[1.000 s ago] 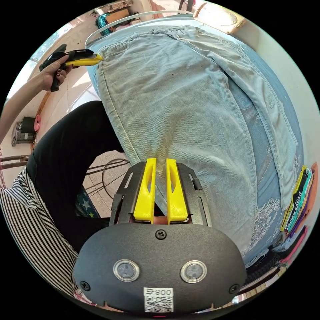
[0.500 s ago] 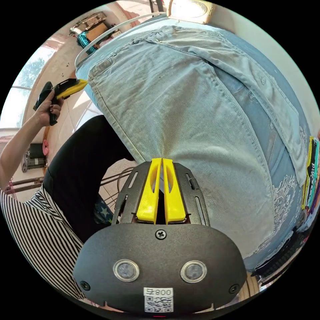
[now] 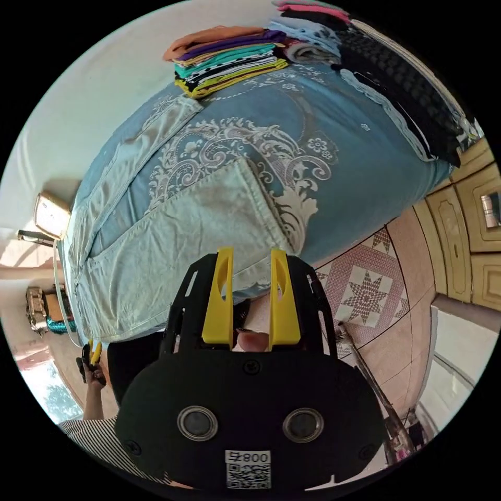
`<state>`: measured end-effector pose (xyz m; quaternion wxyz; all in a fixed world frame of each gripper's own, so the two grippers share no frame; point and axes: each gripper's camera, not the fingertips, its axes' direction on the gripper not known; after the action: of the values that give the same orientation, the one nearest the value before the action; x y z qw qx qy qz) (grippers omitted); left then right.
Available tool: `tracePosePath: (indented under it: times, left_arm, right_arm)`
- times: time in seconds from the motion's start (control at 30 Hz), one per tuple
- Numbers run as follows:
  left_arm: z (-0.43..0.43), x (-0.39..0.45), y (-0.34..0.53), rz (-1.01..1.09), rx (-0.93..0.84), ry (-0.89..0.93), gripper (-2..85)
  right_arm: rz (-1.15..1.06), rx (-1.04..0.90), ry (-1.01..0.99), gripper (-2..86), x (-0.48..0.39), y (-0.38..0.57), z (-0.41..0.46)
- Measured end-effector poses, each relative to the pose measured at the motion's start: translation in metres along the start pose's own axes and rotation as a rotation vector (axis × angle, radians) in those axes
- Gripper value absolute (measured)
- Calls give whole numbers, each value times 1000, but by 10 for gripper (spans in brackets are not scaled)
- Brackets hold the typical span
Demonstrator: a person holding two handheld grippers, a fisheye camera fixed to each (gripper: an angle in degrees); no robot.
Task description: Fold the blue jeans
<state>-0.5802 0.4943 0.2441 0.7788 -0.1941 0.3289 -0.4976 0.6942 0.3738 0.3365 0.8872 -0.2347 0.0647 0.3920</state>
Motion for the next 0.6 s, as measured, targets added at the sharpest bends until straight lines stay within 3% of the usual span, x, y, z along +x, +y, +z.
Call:
tracePosePath:
  times: [0.2, 0.43, 0.6]
  left_arm:
    - [-8, 1, -11, -57, 1, -46, 47]
    - [-32, 17, -10, 21, 40, -37, 20]
    - [-34, 14, -12, 8, 31, -54, 18]
  right_arm:
    - [73, -64, 46, 101, 28, -23, 22]
    - [-97, -128, 49, 62, 21, -29, 13]
    - [-74, -212, 3, 63, 22, -29, 33]
